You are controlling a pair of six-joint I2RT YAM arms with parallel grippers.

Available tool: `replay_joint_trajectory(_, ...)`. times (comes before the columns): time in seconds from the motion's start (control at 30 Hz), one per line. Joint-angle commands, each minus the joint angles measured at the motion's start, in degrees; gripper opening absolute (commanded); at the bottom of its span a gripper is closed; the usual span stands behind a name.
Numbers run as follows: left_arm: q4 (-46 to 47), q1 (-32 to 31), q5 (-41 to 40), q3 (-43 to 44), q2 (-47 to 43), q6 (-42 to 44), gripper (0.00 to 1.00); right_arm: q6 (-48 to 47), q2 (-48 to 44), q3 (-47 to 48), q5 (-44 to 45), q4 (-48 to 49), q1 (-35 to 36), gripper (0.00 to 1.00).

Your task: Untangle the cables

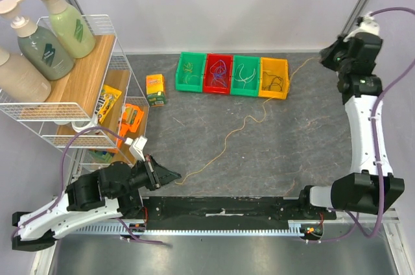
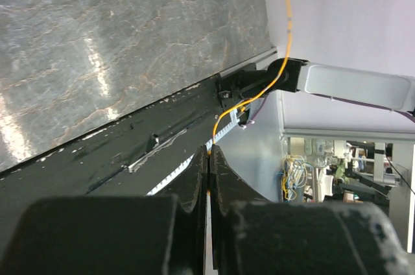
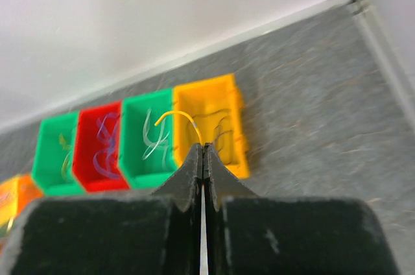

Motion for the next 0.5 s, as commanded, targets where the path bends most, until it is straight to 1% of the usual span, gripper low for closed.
replay_joint_trajectory(0.0,-4.1,0.0,-4.5,2.2,-2.3,-1.1,0.02,0.8,1.0,7.9,6.3,-3.8,-6.8,0.0)
replay_joint_trajectory(0.13,-5.0,0.0,-5.0,1.2,-3.5,-1.4,0.02,7.3,4.8,16.9,-4.3,-4.1,-15.2,0.0)
replay_joint_trajectory(0.2,-5.4,0.0,-5.1,0.9,-3.3,-1.2,0.02,10.7,6.3,20.4,-9.1,-3.3,-18.1,0.0)
replay_joint_trajectory(0.27,-5.4,0.0,-5.1,0.9,-3.1,-1.1,0.02,12.9,7.4,23.1,-12.7,-2.0,-19.2,0.0)
replay_joint_trajectory(0.33,-5.1,0.0,-5.3,1.0,-2.5,-0.7,0.02,14.1,7.9,23.7,-15.5,-0.3,-19.2,0.0)
replay_joint_trajectory(0.47,-5.3,0.0,-5.9,1.8,-1.3,0.4,0.02,13.1,6.5,20.7,-15.8,2.1,-19.2,0.0)
